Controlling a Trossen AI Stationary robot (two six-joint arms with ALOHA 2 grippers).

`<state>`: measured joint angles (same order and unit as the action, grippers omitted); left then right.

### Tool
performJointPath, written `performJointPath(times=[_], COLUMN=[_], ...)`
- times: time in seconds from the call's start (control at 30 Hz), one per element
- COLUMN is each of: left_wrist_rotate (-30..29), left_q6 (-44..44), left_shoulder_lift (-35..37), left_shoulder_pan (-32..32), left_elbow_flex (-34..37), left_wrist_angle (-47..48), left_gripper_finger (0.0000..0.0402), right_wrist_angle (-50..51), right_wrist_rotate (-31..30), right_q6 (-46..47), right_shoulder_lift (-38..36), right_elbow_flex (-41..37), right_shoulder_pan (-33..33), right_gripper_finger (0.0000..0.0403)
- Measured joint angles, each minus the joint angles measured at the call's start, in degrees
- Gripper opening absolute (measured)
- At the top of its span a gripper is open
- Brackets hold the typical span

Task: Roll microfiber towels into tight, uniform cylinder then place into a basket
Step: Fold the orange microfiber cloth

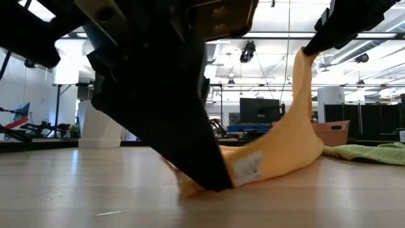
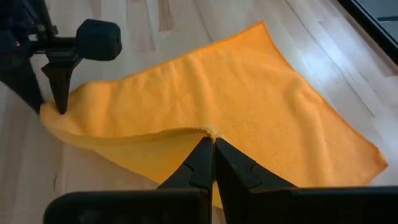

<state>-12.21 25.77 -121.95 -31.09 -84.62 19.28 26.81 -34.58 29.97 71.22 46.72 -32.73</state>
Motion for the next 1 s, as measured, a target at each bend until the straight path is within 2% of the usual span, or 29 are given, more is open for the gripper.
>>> performJointPath(times=[0.13, 0.27, 0.43, 0.6, 0.77, 1.0], left_wrist_rotate=[0.6, 2.9, 7.4, 9.7, 12.0, 12.6], left_q6=[1.0, 2.0, 3.8, 6.8, 10.1, 10.6], left_shoulder_lift=[1.4, 2.8, 5.3, 7.6, 9.9, 14.6], left_shoulder_pan=[0.0, -0.1, -1.3, -3.7, -6.4, -8.4], left_elbow_flex=[0.1, 0.1, 0.1, 0.1, 0.1, -0.5], left_wrist_angle=[4.0, 4.6, 5.0, 10.6, 11.9, 11.7], left_gripper_finger=[0.0009, 0.0005, 0.0001, 0.0001, 0.0000, 0.0000], right_wrist_angle=[0.5, 1.5, 1.3, 0.6, -4.2, -16.1], right_wrist_rotate=[0.8, 4.4, 12.8, 17.8, 22.8, 24.4], right_q6=[-0.1, -0.4, -1.5, -1.5, -1.9, -7.2], right_shoulder_lift=[0.0, 0.0, 0.0, 0.1, 0.1, 0.1], right_elbow_flex=[0.0, 0.0, 0.0, 0.0, 0.0, 0.0], right_shoulder_pan=[0.0, 0.0, -1.1, -4.9, -10.4, -15.5], right_gripper_finger=[0.0008, 0.0008, 0.0008, 0.0008, 0.0008, 0.0008])
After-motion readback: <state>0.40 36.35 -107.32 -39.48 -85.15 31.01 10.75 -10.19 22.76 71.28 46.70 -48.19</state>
